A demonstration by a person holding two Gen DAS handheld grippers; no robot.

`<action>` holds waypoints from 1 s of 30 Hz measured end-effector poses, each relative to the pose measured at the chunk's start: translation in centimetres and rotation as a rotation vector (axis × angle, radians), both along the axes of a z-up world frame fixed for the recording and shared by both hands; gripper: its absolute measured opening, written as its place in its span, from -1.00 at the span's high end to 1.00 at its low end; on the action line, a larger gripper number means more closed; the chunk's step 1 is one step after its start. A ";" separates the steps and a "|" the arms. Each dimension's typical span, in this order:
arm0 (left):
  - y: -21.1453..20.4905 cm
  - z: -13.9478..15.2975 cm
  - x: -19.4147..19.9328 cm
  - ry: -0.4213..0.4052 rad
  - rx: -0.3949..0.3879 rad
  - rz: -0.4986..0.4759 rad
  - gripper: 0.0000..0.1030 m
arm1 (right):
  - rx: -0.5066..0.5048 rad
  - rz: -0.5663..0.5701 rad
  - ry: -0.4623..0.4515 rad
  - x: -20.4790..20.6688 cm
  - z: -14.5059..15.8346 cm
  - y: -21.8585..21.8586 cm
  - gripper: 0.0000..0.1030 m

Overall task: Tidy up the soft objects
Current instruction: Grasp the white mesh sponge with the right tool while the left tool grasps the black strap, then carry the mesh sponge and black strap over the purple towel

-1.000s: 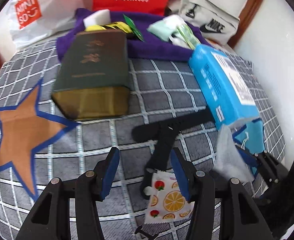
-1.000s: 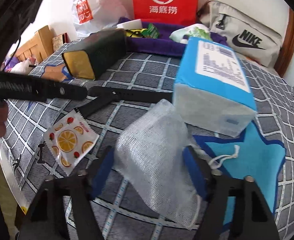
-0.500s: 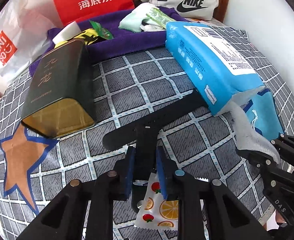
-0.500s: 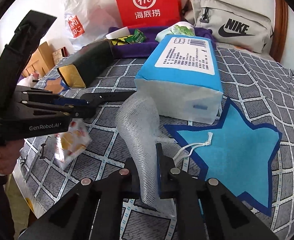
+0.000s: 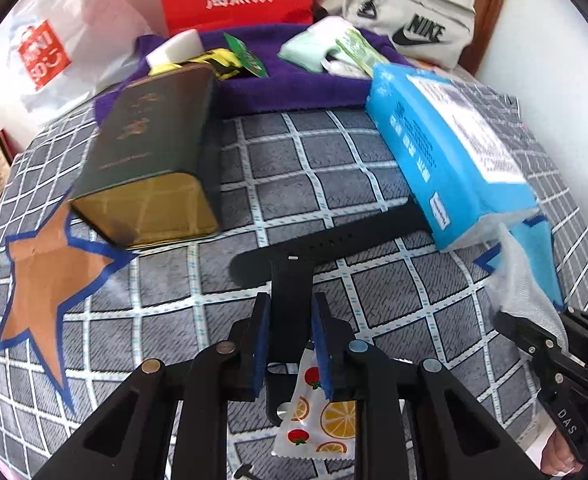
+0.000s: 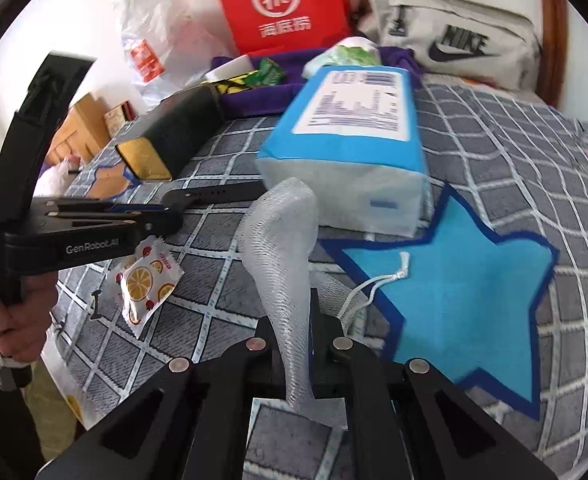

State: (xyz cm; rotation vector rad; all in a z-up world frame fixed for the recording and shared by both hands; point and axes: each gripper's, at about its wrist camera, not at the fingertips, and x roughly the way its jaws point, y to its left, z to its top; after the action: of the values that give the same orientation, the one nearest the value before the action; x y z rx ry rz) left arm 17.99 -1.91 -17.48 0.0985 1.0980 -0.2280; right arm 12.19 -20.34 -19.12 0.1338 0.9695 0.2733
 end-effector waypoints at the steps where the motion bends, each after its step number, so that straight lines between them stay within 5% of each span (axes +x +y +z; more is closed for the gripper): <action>1: 0.3 0.4 -0.1 -0.007 -0.010 0.007 0.61 | 0.005 -0.006 -0.002 -0.2 0.2 -0.3 0.91; 17: 7.8 4.7 -3.0 -0.075 -0.078 0.166 0.62 | 0.005 -0.030 -0.082 -2.4 5.9 -0.3 0.91; 30: 8.6 8.5 -2.5 -0.109 -0.157 0.171 0.61 | 0.014 0.000 -0.151 -1.5 11.6 1.1 0.91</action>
State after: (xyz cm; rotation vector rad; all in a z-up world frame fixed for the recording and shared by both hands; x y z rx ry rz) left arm 15.46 6.66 -8.94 -0.1224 0.9704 -0.1526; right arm 10.70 -19.20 -7.53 0.1241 0.8184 0.2861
